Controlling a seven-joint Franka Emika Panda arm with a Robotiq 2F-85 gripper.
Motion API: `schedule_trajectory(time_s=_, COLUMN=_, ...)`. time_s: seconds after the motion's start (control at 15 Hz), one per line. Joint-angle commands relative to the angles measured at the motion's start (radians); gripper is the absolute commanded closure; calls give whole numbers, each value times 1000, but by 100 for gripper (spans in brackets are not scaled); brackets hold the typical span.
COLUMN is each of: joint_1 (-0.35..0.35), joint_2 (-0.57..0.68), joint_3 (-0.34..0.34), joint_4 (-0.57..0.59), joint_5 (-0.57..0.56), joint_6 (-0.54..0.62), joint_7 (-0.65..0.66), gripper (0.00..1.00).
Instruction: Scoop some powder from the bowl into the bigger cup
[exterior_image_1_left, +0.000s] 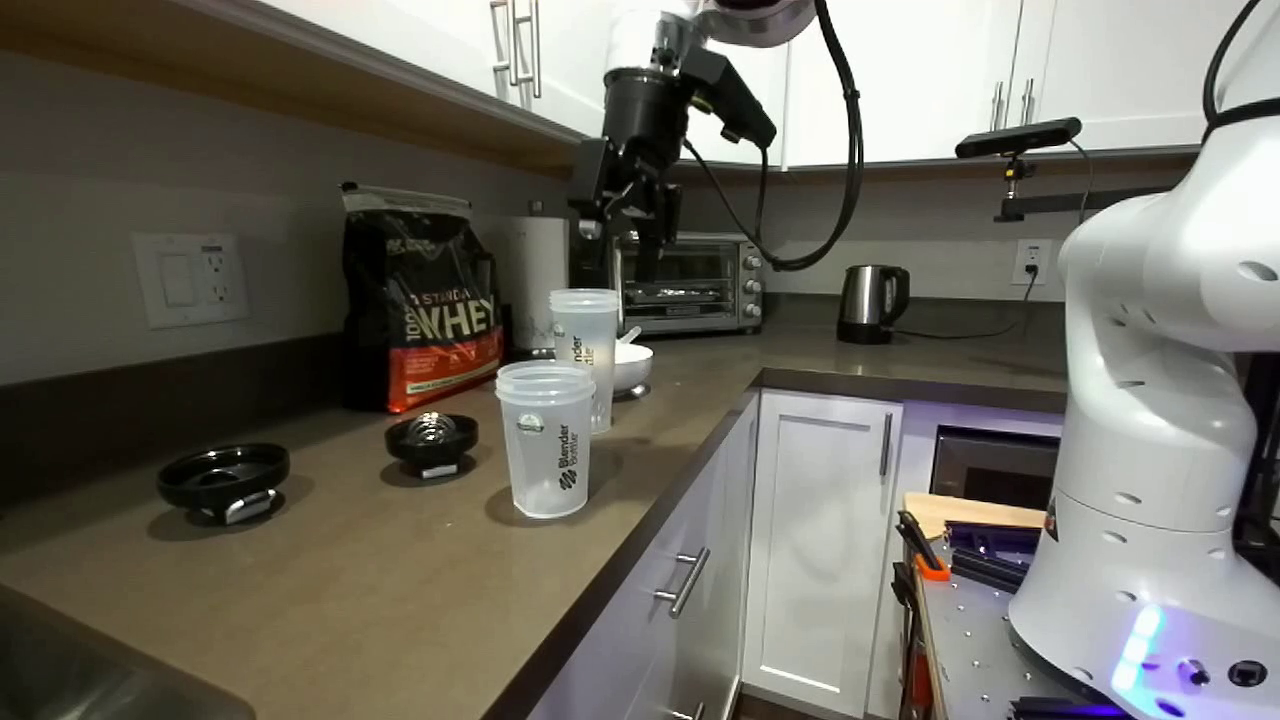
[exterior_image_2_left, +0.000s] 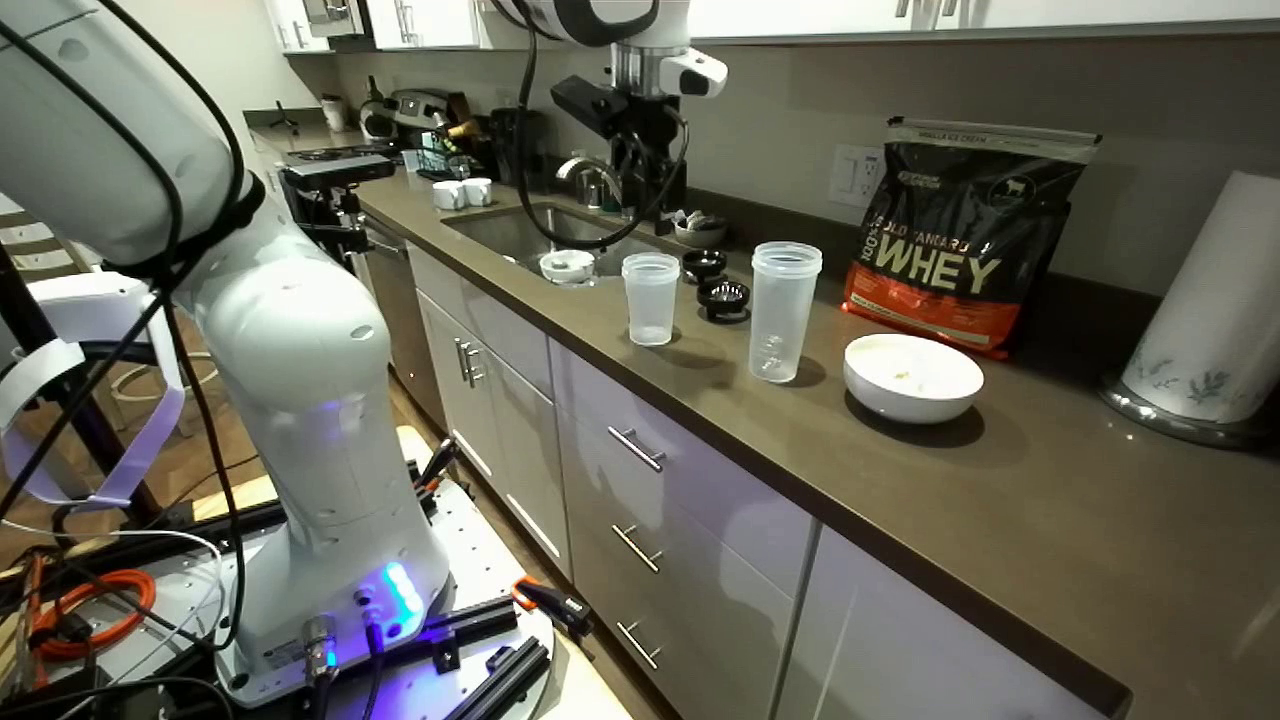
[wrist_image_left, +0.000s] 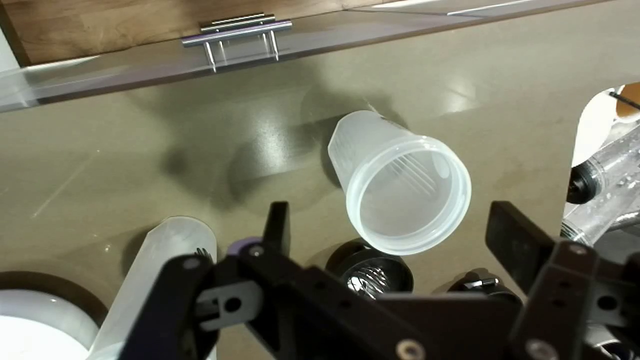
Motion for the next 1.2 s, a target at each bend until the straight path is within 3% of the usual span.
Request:
schedule_trajectory(time_s=0.0, joint_1=-7, joint_2=0, joint_3=6, joint_4=2, joint_5=3, joint_6=-3, joint_7=-2, gripper=0)
schedule_trajectory(time_s=0.53, joint_1=-140, joint_2=110, joint_3=-95, joint_4=127, joint_5=-186, joint_6=6, joint_7=-57, gripper=0)
schedule_trajectory(time_s=1.13, joint_1=-198, joint_2=275, joint_3=-217, joint_4=301, joint_5=-241, joint_6=18, joint_7=-260, gripper=0)
